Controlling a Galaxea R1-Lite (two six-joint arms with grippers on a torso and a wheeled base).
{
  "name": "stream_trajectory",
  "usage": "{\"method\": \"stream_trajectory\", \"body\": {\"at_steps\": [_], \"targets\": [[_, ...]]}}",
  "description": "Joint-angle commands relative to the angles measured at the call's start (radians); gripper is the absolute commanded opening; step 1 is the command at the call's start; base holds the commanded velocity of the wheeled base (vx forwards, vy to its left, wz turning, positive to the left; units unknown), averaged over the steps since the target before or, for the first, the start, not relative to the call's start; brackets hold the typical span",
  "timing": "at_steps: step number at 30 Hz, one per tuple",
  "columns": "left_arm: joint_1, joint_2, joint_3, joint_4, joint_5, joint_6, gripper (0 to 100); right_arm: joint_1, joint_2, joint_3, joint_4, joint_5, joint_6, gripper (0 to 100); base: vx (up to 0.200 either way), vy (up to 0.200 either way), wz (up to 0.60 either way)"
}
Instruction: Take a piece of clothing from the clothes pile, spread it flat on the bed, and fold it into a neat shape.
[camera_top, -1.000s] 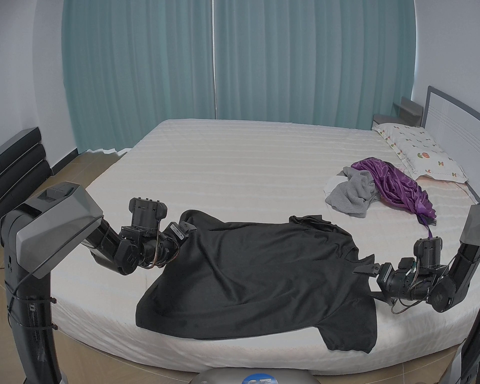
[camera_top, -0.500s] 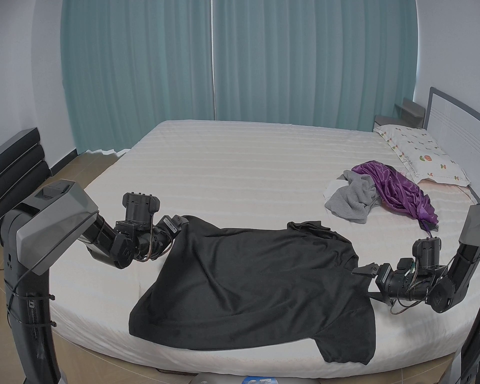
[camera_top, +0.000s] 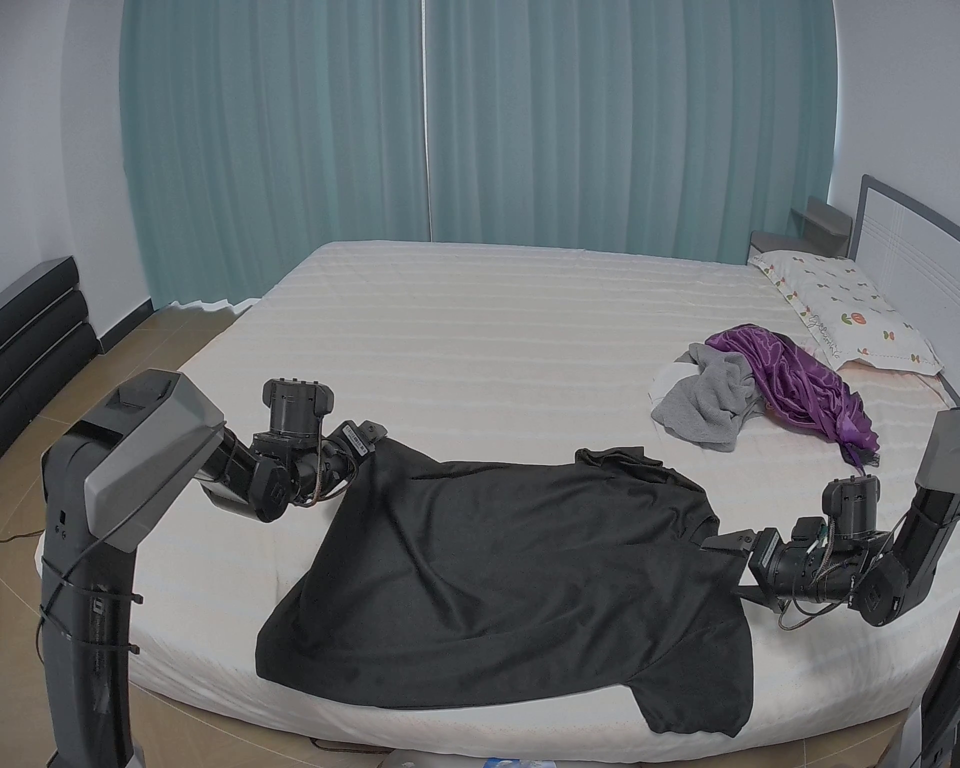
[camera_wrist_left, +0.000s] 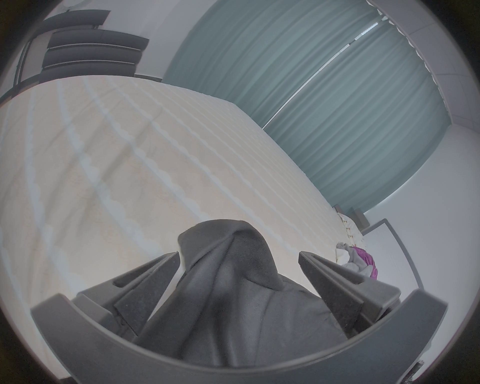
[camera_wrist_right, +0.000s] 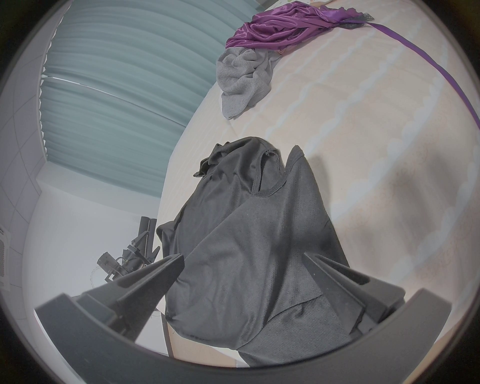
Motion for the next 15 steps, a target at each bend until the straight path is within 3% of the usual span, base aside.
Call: {"method": "stream_trajectory", "body": {"at_steps": [1,7,8,15], "targets": [[-0.007,0.117,-0.098,0.019,0.002,0.027,100,0.002,0.02,-0.007,0.0,-0.003,-0.001,100,0.0,0.0,0.0],[0.001,0.183,-0.175,0.021,0.007,0.07,100,0.008,0.031,-0.027,-0.009,-0.004,-0.003,100,0.0,0.0,0.0],[0.004,0.192,-0.184,0.021,0.017,0.074,0,0.014,0.037,-0.033,-0.012,-0.006,-0.003,100,0.0,0.0,0.0],[0.025,0.229,-0.277,0.021,0.146,0.116,0,0.026,0.101,-0.19,0.0,-0.047,-0.009,100,0.0,0.0,0.0]]}}
